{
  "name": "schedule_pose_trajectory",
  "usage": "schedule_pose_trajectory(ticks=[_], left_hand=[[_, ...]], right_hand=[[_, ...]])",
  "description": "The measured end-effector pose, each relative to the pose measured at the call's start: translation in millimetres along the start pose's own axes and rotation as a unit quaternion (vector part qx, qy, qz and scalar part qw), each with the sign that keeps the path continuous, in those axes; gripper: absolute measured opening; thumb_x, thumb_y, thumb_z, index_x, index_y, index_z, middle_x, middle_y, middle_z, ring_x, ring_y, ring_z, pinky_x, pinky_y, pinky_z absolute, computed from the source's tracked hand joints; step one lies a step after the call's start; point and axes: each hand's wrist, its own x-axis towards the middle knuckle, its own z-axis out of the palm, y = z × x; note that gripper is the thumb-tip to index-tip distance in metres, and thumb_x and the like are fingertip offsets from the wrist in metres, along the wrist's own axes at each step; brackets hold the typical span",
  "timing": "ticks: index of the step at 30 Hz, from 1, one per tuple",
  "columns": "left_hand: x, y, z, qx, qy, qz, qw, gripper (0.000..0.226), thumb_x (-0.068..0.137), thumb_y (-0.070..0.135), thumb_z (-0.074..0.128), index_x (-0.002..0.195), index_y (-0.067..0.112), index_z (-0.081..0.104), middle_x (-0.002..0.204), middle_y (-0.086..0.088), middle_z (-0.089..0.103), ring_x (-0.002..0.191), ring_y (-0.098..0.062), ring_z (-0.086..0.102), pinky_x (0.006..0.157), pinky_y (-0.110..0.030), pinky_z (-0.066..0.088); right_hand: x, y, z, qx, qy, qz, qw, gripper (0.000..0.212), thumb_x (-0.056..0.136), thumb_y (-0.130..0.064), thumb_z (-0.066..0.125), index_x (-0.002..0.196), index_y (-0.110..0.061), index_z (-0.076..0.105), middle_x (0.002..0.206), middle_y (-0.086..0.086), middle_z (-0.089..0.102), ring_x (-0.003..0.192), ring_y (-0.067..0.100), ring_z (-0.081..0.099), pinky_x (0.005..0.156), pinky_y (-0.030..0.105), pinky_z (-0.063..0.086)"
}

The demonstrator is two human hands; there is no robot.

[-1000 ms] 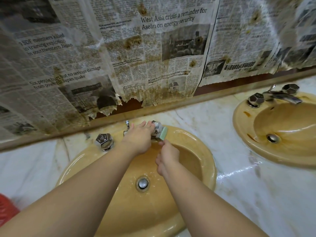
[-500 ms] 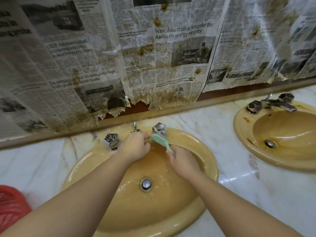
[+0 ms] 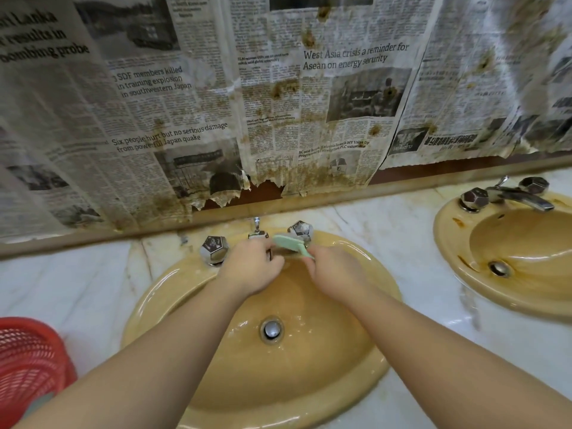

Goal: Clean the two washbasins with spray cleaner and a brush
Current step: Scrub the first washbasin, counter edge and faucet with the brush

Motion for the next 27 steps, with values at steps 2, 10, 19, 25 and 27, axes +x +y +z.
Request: schedule_pose_trajectory(ticks=[2,10,19,25,27], left_hand=[[-6.6,-6.9,3.1,0.015,0.042,0.015,0.999,0.032,0.079,0.046,0.042,0.083,0.023,0.065,0.078,0.005,0.062,0.075,-0.019,0.058,0.066,-0.038,0.054],[-16.1,-11.1,7.3,-0.004,0.076,0.012,0.997,0.035,0.078,0.049,0.035,0.070,0.019,0.051,0.066,0.001,0.058,0.068,-0.018,0.056,0.060,-0.035,0.050],[-13.6,-9.5,4.9,-0.009,0.060,-0.003,0.998,0.033,0.082,0.044,0.039,0.072,0.018,0.057,0.062,0.001,0.056,0.068,-0.021,0.055,0.061,-0.035,0.049],[-13.9,-10.0,4.4,-0.019,0.060,-0.011,0.998,0.041,0.078,0.047,0.033,0.078,0.020,0.064,0.067,0.005,0.062,0.071,-0.019,0.059,0.065,-0.032,0.052],[-13.8,-10.1,4.8,-0.028,0.060,-0.015,0.998,0.044,0.076,0.050,0.031,0.079,0.023,0.066,0.075,0.003,0.069,0.076,-0.021,0.063,0.068,-0.034,0.055]], right_hand=[[-9.7,-14.8,5.9,0.026,-0.004,0.052,0.998,0.030,0.105,-0.043,0.043,0.111,-0.020,0.061,0.096,0.007,0.068,0.086,0.033,0.065,0.063,0.035,0.041],[17.8,-57.8,13.3,0.171,-0.044,0.161,0.971,0.024,0.105,-0.027,0.045,0.094,-0.010,0.057,0.076,0.009,0.067,0.044,0.023,0.068,0.047,0.031,0.052],[6.9,-63.8,24.4,0.192,0.046,0.162,0.967,0.031,0.104,-0.039,0.042,0.109,-0.014,0.060,0.087,0.008,0.066,0.065,0.030,0.070,0.062,0.039,0.060],[6.2,-59.8,30.5,0.199,0.025,0.181,0.963,0.030,0.101,-0.038,0.045,0.100,-0.012,0.061,0.093,0.011,0.067,0.072,0.036,0.071,0.067,0.043,0.061],[4.7,-55.3,35.5,0.204,0.023,0.184,0.961,0.032,0.101,-0.039,0.046,0.101,-0.012,0.063,0.092,0.010,0.068,0.072,0.035,0.071,0.068,0.041,0.061]])
